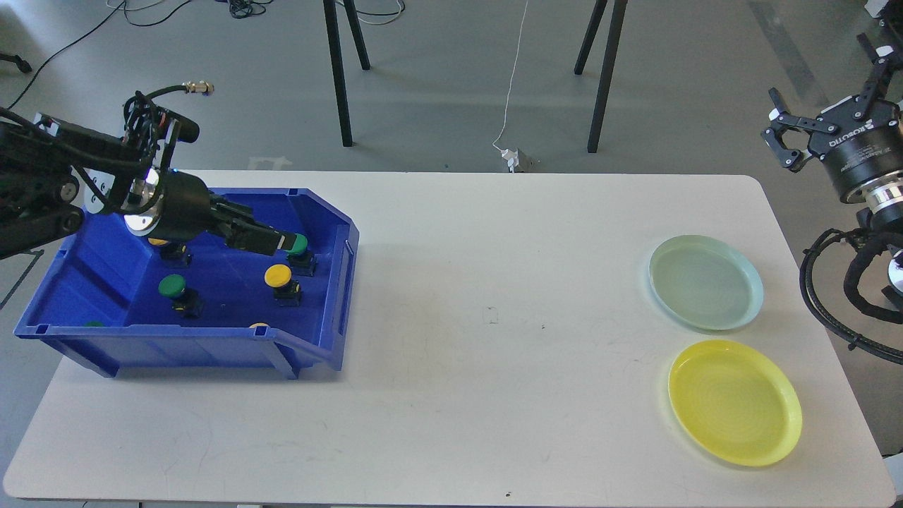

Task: Pass button and place on color plate
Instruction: 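Reach the left gripper down into the blue bin toward a button, then grasp a button in the bin with the left gripper and lift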

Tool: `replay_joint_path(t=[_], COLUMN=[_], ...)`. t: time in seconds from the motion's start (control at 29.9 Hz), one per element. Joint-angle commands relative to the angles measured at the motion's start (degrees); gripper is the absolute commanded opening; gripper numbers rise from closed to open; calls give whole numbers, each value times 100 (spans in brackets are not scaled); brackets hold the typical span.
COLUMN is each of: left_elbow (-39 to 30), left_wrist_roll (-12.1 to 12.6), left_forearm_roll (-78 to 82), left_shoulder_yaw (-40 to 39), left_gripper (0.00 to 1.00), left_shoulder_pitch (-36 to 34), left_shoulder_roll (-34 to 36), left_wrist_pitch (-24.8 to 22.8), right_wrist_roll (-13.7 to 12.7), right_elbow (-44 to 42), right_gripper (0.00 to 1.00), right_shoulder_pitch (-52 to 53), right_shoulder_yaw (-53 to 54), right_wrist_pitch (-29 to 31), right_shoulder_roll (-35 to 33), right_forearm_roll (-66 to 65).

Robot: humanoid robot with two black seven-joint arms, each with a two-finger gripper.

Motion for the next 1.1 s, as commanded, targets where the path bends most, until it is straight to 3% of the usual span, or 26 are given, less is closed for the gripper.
replay_joint_path(t=[0.0, 0.37, 1.07], left_elbow=[207, 1173, 1701], left_wrist_roll=[0, 0, 0], left_forearm_roll=[-10, -80, -116], left_shoulder_yaw=[13, 4, -127], left_gripper=[100, 100, 99], left_shoulder_pitch=[264, 878, 1345], left_shoulder_roll=[-172, -787, -1112], left_wrist_pitch=[167, 202, 351], right_wrist_roll=[3, 3, 12], right_elbow=[-2, 15, -2], right_gripper=[99, 99, 99], right_shoulder_pitch=[-24, -33, -253], right_shoulder_yaw=[-1, 8, 8], right_wrist_pitch=[0, 0, 0], right_shoulder_roll=[-12, 6, 6], right_forearm_roll=[0, 0, 0])
